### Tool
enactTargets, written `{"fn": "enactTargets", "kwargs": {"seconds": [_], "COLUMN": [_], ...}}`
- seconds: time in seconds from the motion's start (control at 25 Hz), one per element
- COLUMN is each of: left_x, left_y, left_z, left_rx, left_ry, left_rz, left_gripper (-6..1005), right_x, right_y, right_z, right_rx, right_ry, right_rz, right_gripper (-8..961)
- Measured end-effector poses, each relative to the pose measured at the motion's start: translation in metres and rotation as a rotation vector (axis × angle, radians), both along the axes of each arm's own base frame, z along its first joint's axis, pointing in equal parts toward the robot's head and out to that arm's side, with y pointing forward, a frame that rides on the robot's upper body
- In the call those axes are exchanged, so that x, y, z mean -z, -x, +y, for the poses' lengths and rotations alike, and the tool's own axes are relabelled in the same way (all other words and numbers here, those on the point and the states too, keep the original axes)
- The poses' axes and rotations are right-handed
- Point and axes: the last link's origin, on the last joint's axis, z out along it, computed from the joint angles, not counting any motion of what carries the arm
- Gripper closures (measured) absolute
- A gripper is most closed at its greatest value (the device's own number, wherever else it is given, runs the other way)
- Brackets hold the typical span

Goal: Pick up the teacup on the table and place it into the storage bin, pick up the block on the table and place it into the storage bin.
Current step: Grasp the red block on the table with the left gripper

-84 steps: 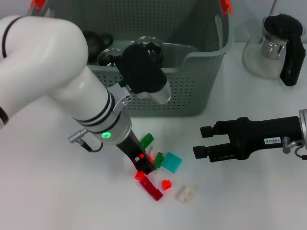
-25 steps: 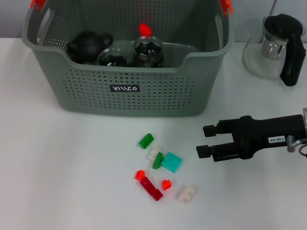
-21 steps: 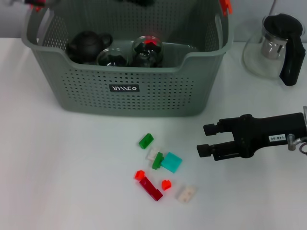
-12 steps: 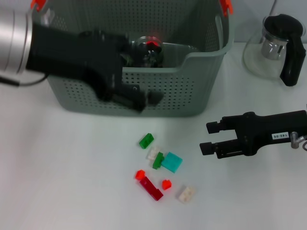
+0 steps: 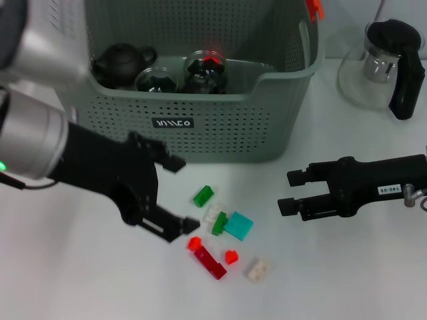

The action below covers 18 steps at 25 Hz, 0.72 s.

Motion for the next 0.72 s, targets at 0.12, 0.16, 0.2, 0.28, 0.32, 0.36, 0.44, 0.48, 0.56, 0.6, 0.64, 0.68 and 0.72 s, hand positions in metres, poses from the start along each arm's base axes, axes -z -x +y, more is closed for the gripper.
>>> {"fn": "enactTargets", "kwargs": {"seconds": [0.12,0.16,0.2,0.28,0.32,0.36,0.44,0.48,0.56,0.6,0.64,0.68,0.72], "left_x": [0.014,0.021,0.024,0.033,0.037,0.041,0.050,0.054,0.061,0.063,0.067,0.070,0.073], "left_y": [0.011,0.016,0.018,0.025,0.027,0.030,0.034,0.035,0.036,0.037,0.037,0.037,0.037], "left_z": [0.004,0.007,0.009,0.014,0.017,0.020,0.027,0.030,0.036,0.037,0.040,0.041,0.042], "left_rx": [0.026,0.042,0.050,0.080,0.101,0.117,0.161,0.185,0.219,0.230,0.251,0.268,0.280], "left_ry": [0.049,0.068,0.074,0.099,0.106,0.112,0.107,0.099,0.086,0.084,0.079,0.079,0.081], "left_rz": [0.060,0.086,0.098,0.136,0.155,0.171,0.210,0.233,0.267,0.278,0.293,0.305,0.311], "left_gripper": [50,50,50,50,50,51,51,51,51,51,51,51,51], "right_x": [0.001,0.001,0.001,0.002,0.002,0.002,0.003,0.004,0.005,0.005,0.005,0.005,0.005], "right_y": [0.000,0.000,0.000,0.000,0.000,0.001,0.001,0.002,0.002,0.002,0.003,0.003,0.003], "right_z": [0.000,0.000,0.000,0.000,0.000,0.000,0.000,0.000,0.000,0.000,0.000,0.000,0.000], "right_rx": [0.002,0.003,0.003,0.003,0.003,0.004,0.005,0.005,0.008,0.009,0.011,0.013,0.016], "right_ry": [-0.001,-0.001,-0.001,0.000,0.000,-0.001,-0.002,-0.001,0.001,0.001,0.001,0.002,0.000], "right_rz": [0.001,0.002,0.002,0.003,0.004,0.004,0.005,0.007,0.009,0.009,0.010,0.012,0.014], "right_gripper": [129,129,129,129,129,129,129,130,130,130,130,130,130]}}
